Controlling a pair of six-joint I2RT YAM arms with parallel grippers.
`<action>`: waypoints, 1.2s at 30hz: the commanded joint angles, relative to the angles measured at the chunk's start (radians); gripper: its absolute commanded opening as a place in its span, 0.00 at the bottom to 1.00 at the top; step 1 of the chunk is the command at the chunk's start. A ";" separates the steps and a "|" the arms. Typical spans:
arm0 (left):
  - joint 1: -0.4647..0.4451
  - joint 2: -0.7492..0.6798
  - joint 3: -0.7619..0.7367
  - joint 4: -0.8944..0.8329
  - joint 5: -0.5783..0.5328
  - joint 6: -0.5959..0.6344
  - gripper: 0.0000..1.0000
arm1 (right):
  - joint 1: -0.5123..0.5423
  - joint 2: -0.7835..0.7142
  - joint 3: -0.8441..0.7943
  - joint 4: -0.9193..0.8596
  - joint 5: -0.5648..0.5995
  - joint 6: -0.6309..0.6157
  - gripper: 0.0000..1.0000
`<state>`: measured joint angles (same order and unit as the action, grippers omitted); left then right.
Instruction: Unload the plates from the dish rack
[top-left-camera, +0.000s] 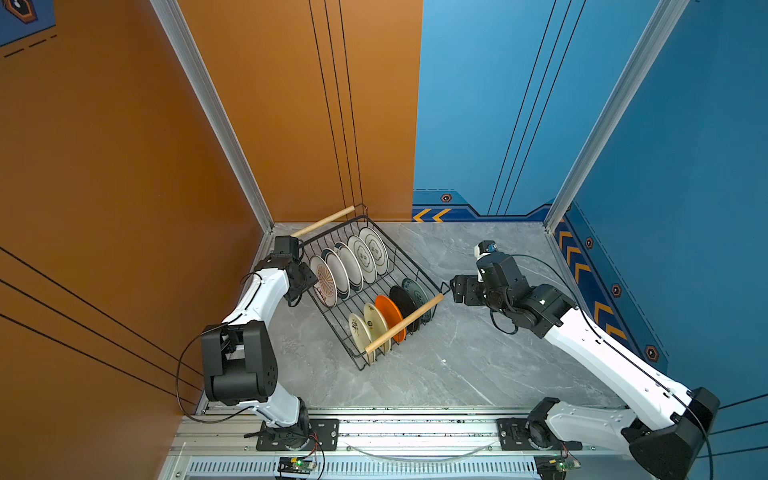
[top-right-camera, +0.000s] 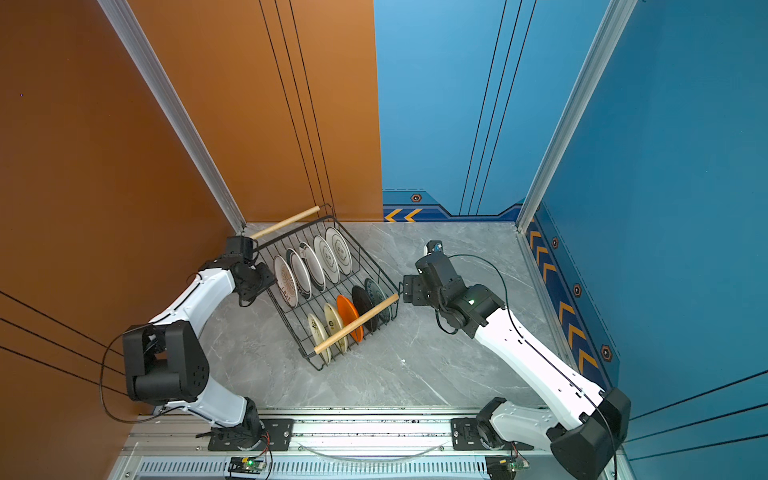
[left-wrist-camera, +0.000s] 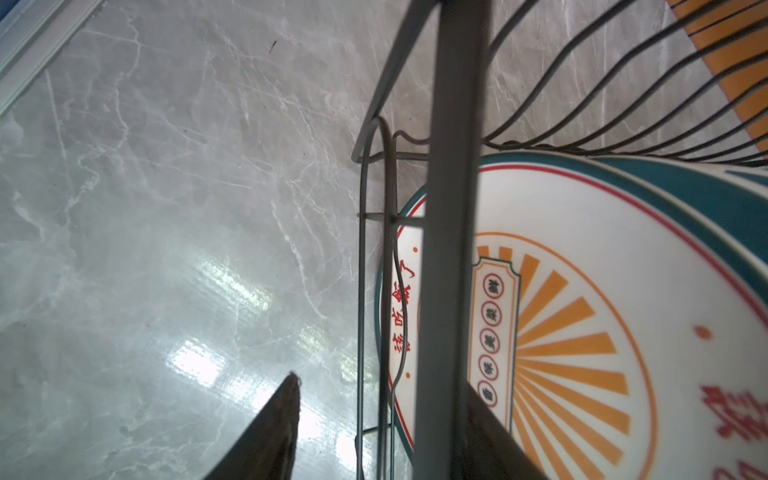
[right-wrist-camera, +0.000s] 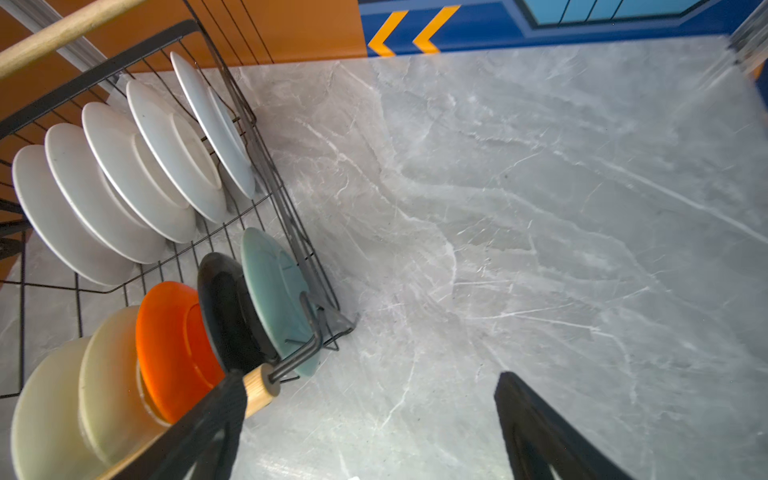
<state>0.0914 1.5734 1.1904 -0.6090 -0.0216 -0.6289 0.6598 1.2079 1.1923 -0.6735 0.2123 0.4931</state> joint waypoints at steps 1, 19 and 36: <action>0.002 -0.045 -0.014 0.000 0.021 0.027 0.61 | 0.021 0.040 0.022 -0.025 -0.069 0.055 0.90; -0.063 -0.296 -0.050 -0.129 -0.121 0.098 0.68 | 0.065 0.120 -0.007 0.043 -0.157 0.167 0.65; -0.353 -0.465 -0.130 -0.101 -0.372 0.135 0.69 | 0.093 0.183 0.005 0.024 -0.147 0.253 0.49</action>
<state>-0.2417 1.1088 1.0786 -0.7109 -0.3244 -0.5194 0.7364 1.3651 1.1923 -0.5991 0.0559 0.7197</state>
